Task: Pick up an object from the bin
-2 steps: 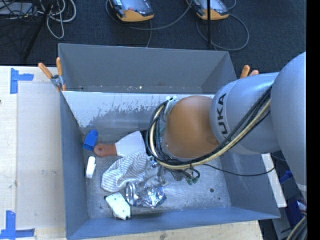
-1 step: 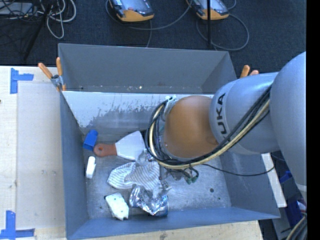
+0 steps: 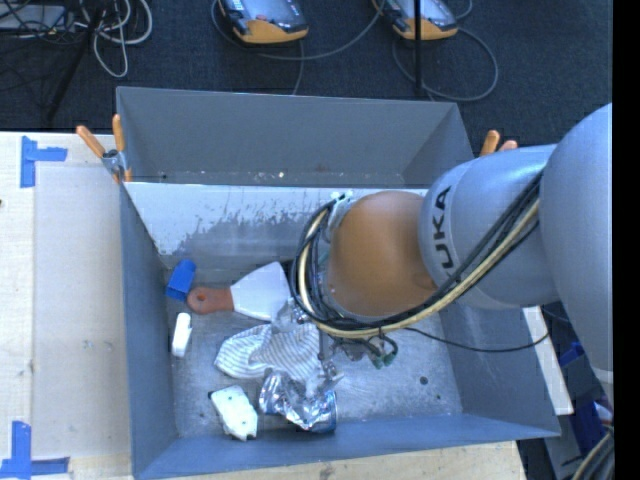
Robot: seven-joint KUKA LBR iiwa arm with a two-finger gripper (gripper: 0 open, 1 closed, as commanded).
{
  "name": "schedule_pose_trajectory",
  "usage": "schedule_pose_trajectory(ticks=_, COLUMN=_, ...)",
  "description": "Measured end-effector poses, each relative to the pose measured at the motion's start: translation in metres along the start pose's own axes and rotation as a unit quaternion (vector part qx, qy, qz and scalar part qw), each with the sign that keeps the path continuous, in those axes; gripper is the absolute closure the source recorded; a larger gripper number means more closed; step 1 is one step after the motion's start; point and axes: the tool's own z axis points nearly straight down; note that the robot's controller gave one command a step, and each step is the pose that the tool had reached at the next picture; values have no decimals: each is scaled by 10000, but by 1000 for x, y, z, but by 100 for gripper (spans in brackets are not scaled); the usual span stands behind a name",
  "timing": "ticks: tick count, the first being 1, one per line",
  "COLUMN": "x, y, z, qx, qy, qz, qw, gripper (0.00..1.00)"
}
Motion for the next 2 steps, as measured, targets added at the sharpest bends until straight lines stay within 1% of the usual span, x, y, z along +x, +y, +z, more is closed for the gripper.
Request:
schedule_pose_trajectory(ticks=1, x=-28, y=28, z=-39, qx=-17, qy=109, qz=-162, qw=9998, gripper=0)
schedule_pose_trajectory(ticks=2, x=-15, y=50, z=-105, qx=-30, qy=113, qz=-765, qw=9970, gripper=0)
